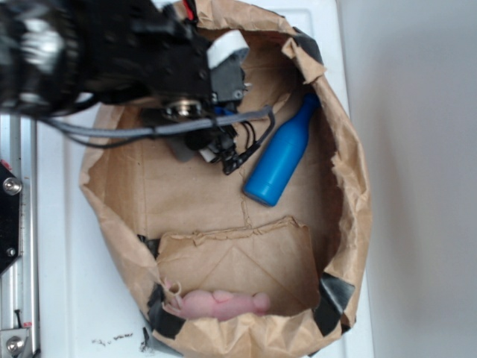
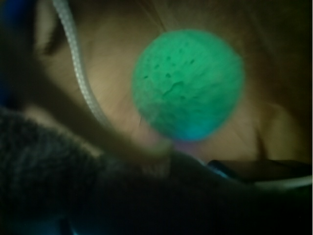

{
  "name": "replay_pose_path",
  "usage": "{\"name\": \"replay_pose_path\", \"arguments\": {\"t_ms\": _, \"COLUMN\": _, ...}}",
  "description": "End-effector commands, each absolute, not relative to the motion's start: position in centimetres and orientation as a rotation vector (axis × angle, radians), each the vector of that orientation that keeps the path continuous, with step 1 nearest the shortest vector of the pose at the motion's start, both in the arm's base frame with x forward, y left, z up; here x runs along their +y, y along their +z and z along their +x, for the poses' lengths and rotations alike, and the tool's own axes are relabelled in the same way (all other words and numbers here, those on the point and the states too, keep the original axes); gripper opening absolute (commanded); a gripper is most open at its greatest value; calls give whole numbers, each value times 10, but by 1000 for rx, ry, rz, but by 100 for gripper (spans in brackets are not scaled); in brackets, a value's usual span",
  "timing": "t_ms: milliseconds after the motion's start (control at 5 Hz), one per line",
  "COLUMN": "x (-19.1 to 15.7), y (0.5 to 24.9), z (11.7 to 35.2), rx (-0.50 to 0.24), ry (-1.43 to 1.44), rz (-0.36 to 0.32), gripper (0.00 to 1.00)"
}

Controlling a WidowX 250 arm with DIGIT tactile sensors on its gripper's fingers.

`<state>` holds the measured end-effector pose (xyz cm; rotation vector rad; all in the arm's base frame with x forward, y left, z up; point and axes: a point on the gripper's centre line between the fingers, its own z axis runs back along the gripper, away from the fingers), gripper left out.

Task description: Grab the gray animal.

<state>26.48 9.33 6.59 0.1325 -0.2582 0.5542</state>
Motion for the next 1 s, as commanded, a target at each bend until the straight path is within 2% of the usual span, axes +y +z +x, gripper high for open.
{"name": "replay_pose_path", "arguments": {"t_ms": 0, "x": 80, "y": 169, "z": 276, "rx": -217, "ry": 409, "rz": -29, "gripper": 0}}
{"name": "replay_pose_path", "arguments": {"t_ms": 200, "x": 58, "y": 198, "z": 280, "rx": -189, "ry": 325, "rz": -33, "gripper": 0}}
{"name": "replay_pose_path", "arguments": {"t_ms": 400, "x": 29, "y": 206, "z": 283, "rx": -178, "ry": 246, "rz": 19, "gripper": 0}}
{"name": "replay_pose_path", "arguments": {"t_ms": 600, "x": 22, "y": 206, "z": 279, "rx": -185, "ry": 233, "rz": 57, "gripper": 0}}
{"name": "replay_pose_path", "arguments": {"t_ms": 800, "x": 20, "y": 204, "z": 276, "rx": -174, "ry": 196, "rz": 203, "gripper": 100}}
